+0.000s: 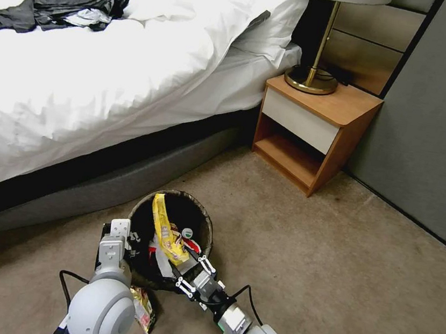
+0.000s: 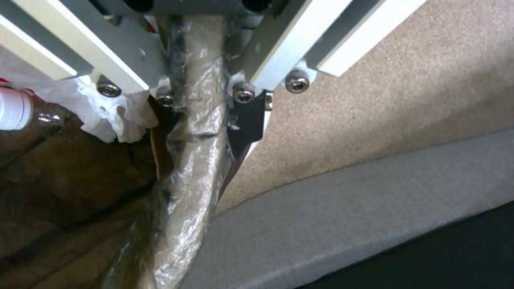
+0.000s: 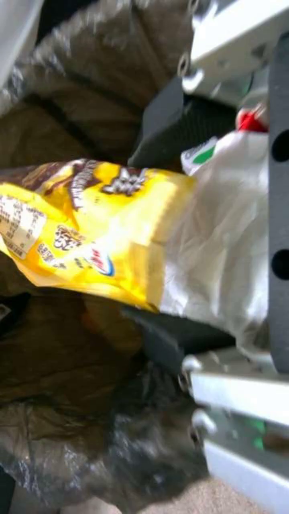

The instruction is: Pick up the trash bin, then pick up the garbage from the floor and place it into the trash bin.

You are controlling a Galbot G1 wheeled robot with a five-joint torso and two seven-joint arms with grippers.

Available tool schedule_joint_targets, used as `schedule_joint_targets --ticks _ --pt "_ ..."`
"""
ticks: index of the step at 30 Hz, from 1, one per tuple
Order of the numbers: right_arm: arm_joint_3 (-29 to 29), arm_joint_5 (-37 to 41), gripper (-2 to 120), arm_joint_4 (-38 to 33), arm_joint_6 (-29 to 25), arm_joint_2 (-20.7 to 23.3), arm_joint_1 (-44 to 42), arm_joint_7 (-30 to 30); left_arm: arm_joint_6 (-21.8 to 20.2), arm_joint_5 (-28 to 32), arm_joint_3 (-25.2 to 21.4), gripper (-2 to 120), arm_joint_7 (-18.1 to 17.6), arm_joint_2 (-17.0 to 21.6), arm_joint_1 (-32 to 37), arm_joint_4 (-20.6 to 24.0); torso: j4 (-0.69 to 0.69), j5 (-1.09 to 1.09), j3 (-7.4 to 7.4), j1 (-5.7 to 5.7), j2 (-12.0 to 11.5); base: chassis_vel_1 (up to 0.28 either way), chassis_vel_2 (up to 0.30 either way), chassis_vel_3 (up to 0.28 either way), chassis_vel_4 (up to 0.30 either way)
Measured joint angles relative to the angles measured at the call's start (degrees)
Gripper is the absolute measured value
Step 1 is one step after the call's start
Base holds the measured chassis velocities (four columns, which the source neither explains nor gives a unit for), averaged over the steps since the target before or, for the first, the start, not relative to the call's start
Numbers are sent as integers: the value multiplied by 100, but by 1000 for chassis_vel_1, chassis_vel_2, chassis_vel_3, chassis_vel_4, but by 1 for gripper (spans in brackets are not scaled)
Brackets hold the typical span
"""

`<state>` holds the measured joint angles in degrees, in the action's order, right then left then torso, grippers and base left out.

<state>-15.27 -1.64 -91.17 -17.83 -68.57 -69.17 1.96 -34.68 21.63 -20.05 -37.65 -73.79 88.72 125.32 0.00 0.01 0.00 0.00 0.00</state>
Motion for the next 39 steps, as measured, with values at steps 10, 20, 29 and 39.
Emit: schedule_joint_targets --ticks 10,20,29,39 --pt "-249 160 98 28 195 68 170 -117 -2 -23 -7 0 -3 -17 0 17 0 -1 0 0 0 0 0 0 0" --pt "-210 154 100 -175 215 171 101 -156 -16 25 -13 0 -10 1 -99 -40 0 -1 0 0 0 0 0 0 0" --pt "40 47 100 -944 217 341 -93 -210 -19 66 -43 0 -12 12 -149 -189 1 0 0 0 0 0 0 0 0" --pt "791 97 100 -2476 301 263 -463 -434 -21 98 -73 0 -23 75 -199 -328 0 -1 0 0 0 0 0 0 0"
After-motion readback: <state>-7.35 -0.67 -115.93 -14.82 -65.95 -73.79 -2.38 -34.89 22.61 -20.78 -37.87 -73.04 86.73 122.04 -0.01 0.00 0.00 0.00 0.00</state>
